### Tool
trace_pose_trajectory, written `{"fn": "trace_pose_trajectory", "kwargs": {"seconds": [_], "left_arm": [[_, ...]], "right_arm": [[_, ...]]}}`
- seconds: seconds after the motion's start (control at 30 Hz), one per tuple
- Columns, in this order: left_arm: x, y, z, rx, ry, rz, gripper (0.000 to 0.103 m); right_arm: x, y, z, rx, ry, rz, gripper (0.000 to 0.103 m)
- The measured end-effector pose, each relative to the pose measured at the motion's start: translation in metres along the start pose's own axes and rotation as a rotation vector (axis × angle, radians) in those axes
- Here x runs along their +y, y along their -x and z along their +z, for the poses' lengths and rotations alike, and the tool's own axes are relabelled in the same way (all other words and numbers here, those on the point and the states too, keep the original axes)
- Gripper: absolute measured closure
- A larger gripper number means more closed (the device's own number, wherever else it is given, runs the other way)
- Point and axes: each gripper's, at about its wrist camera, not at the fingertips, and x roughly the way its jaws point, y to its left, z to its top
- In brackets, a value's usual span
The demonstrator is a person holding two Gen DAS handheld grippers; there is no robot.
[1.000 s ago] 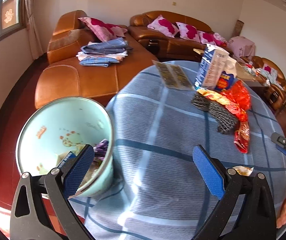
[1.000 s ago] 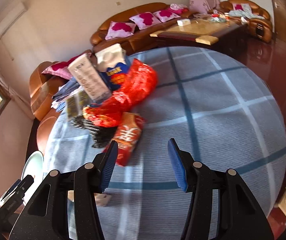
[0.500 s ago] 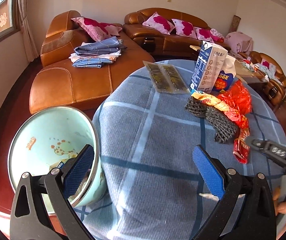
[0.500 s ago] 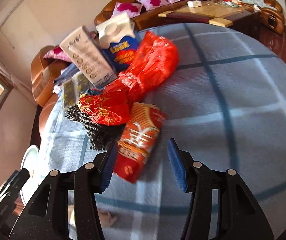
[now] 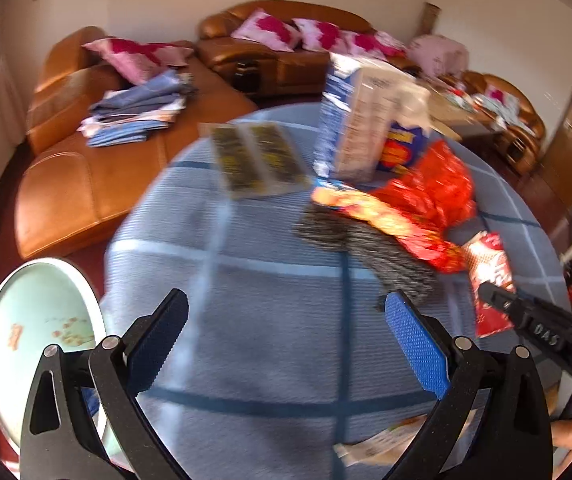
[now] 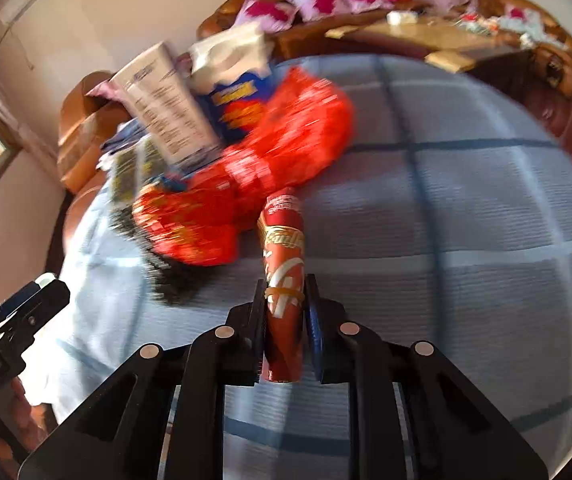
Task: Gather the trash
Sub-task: 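Grasp the red tube-shaped snack wrapper with the right gripper, then grasp the black steel-wool scrubber with the left gripper while the right gripper holds the red wrapper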
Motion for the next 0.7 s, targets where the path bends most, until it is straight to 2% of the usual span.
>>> {"fn": "trace_pose_trajectory", "kwargs": {"seconds": [0.13,0.27,0.33,0.4,0.43,0.5,0.53,0.57,0.6,0.7], "left_arm": [[-0.032,-0.021,0.008,0.042,-0.078,-0.055,0.006],[-0.065,-0.043,0.015,0.086,-0.149,-0.079,0.006],[-0.072,-0.055,0.017,0.111,-0.151,-0.07,0.007],[-0.07,-0.068,0.017,0.143,-0.133,-0.048,0.021],[-0.067,-0.07,0.018,0.155,-0.119,-0.065,0.038],[-0.058,-0.068,0.018,0.164,-0.102,-0.086,0.049],[-0.053,-0.066,0.018,0.166,-0.098,-0.092,0.058],[-0.047,-0.062,0.017,0.165,-0.086,-0.098,0.073],[-0.042,-0.06,0.016,0.166,-0.077,-0.103,0.08],[-0.025,-0.047,0.01,0.16,-0.043,-0.111,0.082]], "right_arm": [[-0.03,0.013,0.004,-0.029,-0.077,0.008,0.084],[-0.045,0.02,0.005,-0.043,-0.12,0.018,0.084],[-0.045,0.023,0.006,-0.045,-0.124,0.033,0.084],[-0.045,0.028,0.006,-0.05,-0.126,0.044,0.084],[-0.046,0.029,0.007,-0.051,-0.128,0.047,0.084],[-0.049,0.032,0.008,-0.049,-0.133,0.053,0.084],[-0.049,0.032,0.008,-0.049,-0.134,0.054,0.084],[-0.048,0.032,0.008,-0.05,-0.134,0.052,0.084],[-0.048,0.032,0.009,-0.05,-0.135,0.054,0.084],[-0.043,0.033,0.008,-0.045,-0.138,0.076,0.084]]}}
